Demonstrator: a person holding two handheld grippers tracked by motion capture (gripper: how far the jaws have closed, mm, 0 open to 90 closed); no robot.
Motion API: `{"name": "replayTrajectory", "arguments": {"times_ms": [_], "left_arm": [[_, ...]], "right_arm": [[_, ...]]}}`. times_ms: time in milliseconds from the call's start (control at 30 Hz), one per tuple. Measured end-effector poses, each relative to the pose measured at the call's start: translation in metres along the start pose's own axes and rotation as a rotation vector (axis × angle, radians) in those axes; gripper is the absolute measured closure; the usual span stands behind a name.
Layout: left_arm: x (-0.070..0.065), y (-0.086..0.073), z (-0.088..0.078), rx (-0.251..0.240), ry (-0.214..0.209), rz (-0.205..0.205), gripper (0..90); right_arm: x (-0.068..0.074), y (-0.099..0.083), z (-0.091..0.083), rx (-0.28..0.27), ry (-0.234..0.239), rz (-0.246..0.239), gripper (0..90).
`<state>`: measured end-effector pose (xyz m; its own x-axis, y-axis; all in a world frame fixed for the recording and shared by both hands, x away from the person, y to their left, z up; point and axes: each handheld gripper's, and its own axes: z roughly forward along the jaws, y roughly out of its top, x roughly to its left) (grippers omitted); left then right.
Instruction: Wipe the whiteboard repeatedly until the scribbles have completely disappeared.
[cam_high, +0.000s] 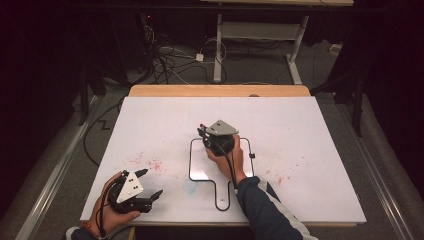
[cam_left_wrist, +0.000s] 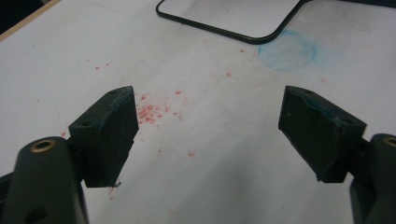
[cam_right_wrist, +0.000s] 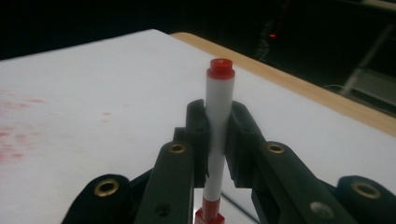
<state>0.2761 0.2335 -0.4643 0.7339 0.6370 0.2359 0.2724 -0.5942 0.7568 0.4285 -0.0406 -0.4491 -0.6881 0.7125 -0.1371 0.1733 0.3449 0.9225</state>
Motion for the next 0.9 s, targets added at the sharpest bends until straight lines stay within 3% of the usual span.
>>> {"name": "replayTrajectory", "arguments": {"times_ms": [100, 267, 367, 433, 567, 667, 900], "left_arm": [[-0.001, 0.0, 0.0, 0.0, -0.001, 0.001, 19.0], [-0.001, 0.0, 0.0, 0.003, -0.002, 0.001, 19.0], [-0.001, 0.0, -0.001, 0.002, -0.003, 0.002, 19.0], [-0.001, 0.0, -0.001, 0.001, -0.002, 0.002, 19.0], [0.0, -0.001, -0.001, 0.001, -0.003, -0.005, 19.0], [0.0, -0.001, 0.0, 0.004, -0.003, -0.003, 19.0], [-0.001, 0.001, 0.001, 0.003, -0.004, 0.003, 19.0]], "right_arm": [[0.015, 0.003, -0.001, 0.009, 0.04, -0.038, 81.4], [0.019, 0.002, -0.006, 0.01, 0.048, -0.065, 81.4], [0.008, 0.001, -0.004, 0.018, 0.006, -0.074, 81.4], [-0.007, 0.0, -0.005, 0.028, -0.036, -0.07, 81.4], [-0.041, -0.007, -0.014, 0.044, -0.117, -0.01, 81.4], [-0.056, -0.012, -0.021, 0.042, -0.148, 0.036, 81.3], [-0.043, -0.009, -0.018, 0.043, -0.121, 0.003, 81.4]]}}
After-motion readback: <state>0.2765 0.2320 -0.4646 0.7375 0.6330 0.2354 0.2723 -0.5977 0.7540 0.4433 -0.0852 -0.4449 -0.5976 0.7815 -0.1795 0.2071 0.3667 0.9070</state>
